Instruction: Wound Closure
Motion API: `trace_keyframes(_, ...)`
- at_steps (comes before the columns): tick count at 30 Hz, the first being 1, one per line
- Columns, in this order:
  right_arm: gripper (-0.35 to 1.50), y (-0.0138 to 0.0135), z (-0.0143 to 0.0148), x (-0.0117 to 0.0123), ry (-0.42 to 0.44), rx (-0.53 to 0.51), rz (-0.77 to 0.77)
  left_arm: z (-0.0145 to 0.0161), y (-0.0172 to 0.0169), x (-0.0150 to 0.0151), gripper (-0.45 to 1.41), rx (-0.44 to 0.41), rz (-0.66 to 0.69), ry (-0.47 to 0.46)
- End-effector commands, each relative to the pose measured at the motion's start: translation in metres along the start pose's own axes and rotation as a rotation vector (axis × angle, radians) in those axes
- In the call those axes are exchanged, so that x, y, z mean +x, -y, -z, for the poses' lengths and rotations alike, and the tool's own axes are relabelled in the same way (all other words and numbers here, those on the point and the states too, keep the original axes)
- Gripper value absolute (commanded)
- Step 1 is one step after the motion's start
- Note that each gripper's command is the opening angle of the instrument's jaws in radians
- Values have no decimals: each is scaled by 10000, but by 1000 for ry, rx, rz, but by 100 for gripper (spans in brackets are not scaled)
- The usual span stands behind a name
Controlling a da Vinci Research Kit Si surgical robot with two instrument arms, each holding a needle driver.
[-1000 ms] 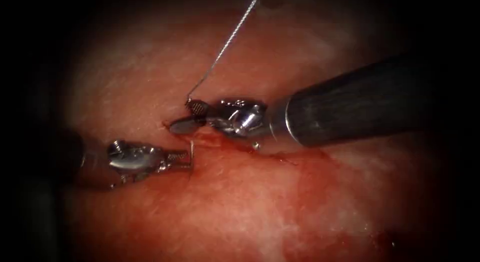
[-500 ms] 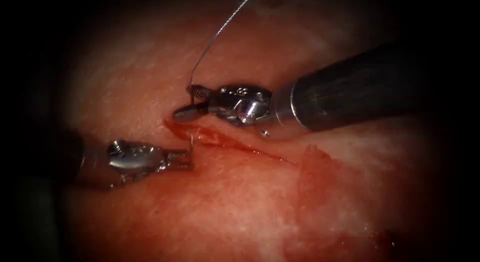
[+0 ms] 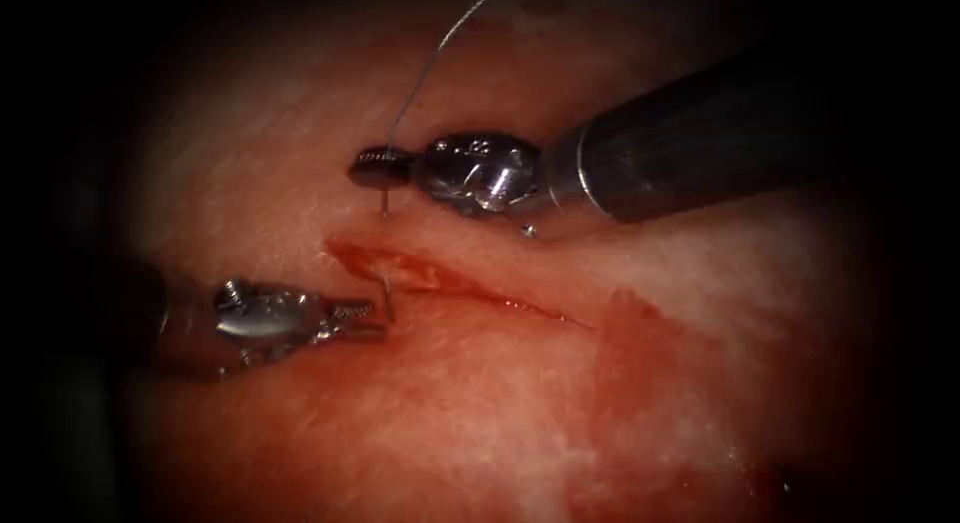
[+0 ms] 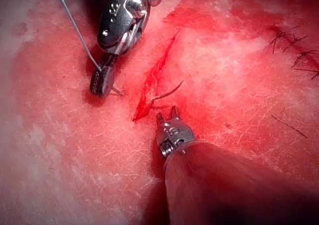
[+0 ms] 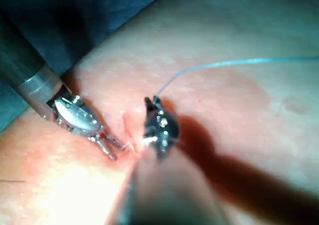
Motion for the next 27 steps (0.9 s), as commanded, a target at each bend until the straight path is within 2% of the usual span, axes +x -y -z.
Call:
trace_keyframes(1,-35,8,-10,-10,18,7,-29,-6,-9,-10,0,-4,4,3)
trace_keyframes(9,-35,19,-8,-25,115,36,-150,-6,-9,-10,0,-5,4,3)
trace_keyframes(21,-35,26,4,-29,145,62,-184,-6,-11,-5,2,-5,-15,5)
trace_keyframes(23,-35,23,4,-28,121,61,-187,-4,-13,-4,4,-6,-42,6)
trace_keyframes(24,10,19,5,-26,92,65,-190,-4,-14,-4,5,-6,-59,7)
trace_keyframes(27,89,8,13,-23,36,52,-185,-1,-18,-2,15,-8,-157,10)
